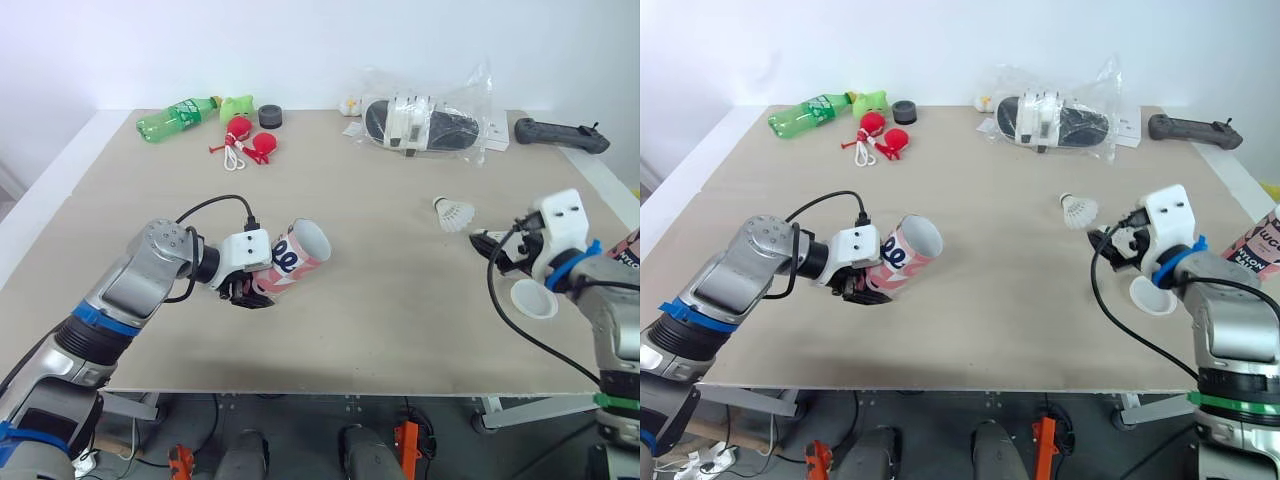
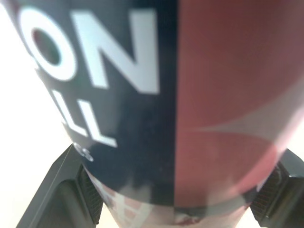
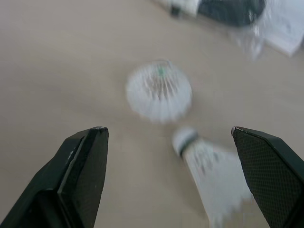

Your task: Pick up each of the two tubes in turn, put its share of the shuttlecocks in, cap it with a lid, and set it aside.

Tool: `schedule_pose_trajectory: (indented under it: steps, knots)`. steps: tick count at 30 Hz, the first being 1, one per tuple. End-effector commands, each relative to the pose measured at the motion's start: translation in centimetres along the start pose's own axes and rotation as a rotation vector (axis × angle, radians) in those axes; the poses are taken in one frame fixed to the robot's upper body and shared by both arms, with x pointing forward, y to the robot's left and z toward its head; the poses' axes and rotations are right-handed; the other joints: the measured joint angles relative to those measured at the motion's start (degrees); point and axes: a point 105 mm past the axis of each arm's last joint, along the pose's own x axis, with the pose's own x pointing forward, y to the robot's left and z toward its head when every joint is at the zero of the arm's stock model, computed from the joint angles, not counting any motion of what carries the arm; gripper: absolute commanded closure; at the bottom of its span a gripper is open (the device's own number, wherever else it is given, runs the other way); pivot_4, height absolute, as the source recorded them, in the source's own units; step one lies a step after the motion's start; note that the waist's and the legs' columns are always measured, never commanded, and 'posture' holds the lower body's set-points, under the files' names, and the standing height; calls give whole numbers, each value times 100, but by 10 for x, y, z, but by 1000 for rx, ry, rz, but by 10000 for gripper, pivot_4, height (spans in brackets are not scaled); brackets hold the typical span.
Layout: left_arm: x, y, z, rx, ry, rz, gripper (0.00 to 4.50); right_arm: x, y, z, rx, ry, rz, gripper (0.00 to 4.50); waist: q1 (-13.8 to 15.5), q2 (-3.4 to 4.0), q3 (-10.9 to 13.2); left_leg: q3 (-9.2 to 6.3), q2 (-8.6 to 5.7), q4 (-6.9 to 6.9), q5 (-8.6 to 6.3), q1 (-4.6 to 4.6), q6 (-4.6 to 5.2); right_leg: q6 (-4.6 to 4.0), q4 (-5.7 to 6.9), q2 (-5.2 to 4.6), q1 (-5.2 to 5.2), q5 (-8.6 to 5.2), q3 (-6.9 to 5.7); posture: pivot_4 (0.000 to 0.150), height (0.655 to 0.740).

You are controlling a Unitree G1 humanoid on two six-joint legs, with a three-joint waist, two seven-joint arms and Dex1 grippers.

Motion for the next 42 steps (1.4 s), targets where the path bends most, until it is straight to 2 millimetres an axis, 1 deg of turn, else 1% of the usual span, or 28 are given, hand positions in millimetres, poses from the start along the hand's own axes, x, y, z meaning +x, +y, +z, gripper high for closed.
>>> schedule_pose_trajectory:
  steps: [1,5,10,15,20,23,25,26,27,28,30,31,36,39,40,41,42]
  knots:
    - [9,-10,-4,-4,5,-55,13721,-11,-22,0,-11,24,-101,515,-9,0,0,1,0,1,0,1,0,0,0,0,1,0,1,1500,7400]
    - [11,-9,-3,-2,2,-56,13721,-6,-30,-12,9,69,-157,515,-12,0,0,2,0,2,1,5,1,1,0,0,5,3,1,1500,7400]
    - [12,-10,-1,2,-4,-56,13721,6,-21,-18,53,65,-110,515,-13,1,-1,2,-2,2,1,5,2,2,-1,-1,6,3,2,1500,7400]
    - [12,-10,-1,1,-5,-53,13721,18,-20,-26,101,54,-93,515,-8,1,-1,3,-4,3,3,4,2,6,-4,-3,9,5,2,1500,7400]
    - [11,-11,-1,0,-5,-52,13721,25,-21,-31,111,56,-95,515,-8,1,-1,3,-5,3,2,3,3,8,-7,-5,10,5,2,1500,7400]
    - [11,-11,0,-2,-5,-54,13721,31,-17,-27,131,20,-75,8594,-18,2,-1,3,-5,3,3,4,3,8,-7,-5,9,7,2,1500,7400]
    - [11,-11,-1,-2,-4,-54,13721,33,-18,-27,131,19,-82,17559,-16,1,-1,2,-5,3,3,4,4,8,-7,-4,10,8,2,1500,7400]
    - [11,-11,-1,-2,-4,-55,13721,34,-18,-27,132,18,-85,24260,-16,2,-1,2,-5,3,3,4,4,9,-7,-4,10,8,2,1500,7400]
    - [11,-12,-1,-2,-4,-56,13721,36,-18,-26,126,12,-84,29655,-16,1,-1,3,-5,3,3,4,4,9,-7,-5,10,8,2,1500,7400]
    - [11,-12,0,-2,-4,-56,13721,37,-16,-26,125,9,-80,32785,-17,1,-1,3,-6,3,3,4,4,9,-7,-5,10,8,2,1500,7400]
    - [11,-11,0,-2,-4,-57,13721,39,-15,-25,124,7,-76,42158,-16,2,-1,3,-6,3,3,4,4,9,-8,-5,10,8,2,1500,7400]
    - [11,-11,0,-2,-5,-57,13721,39,-15,-25,122,8,-76,44334,-16,2,-1,2,-6,3,3,4,4,9,-8,-5,10,8,2,1500,7400]
    - [11,-12,0,-3,-3,-58,13721,35,-18,-22,112,-3,-83,44334,-16,2,-1,2,-6,3,3,4,4,9,-8,-5,10,8,2,1500,7400]
    - [10,-11,-1,-6,-1,-56,13721,23,-21,-3,77,-60,-61,44334,-13,3,-1,2,-6,3,3,3,4,10,-8,-5,10,8,2,1500,7400]
    - [10,-11,-2,-7,0,-56,13721,16,-23,8,60,-93,-49,44334,-13,5,0,2,-6,3,3,3,4,10,-8,-5,9,7,2,1500,7400]
    - [10,-12,-2,-8,0,-56,13721,11,-24,15,48,-114,-41,44334,-15,7,1,2,-6,3,3,1,4,11,-8,-6,9,6,2,1500,7400]
    - [10,-12,-2,-9,0,-56,13721,3,-22,32,35,-172,-5,44334,-17,10,2,3,-7,3,3,0,4,13,-8,-7,8,6,3,1500,7400]
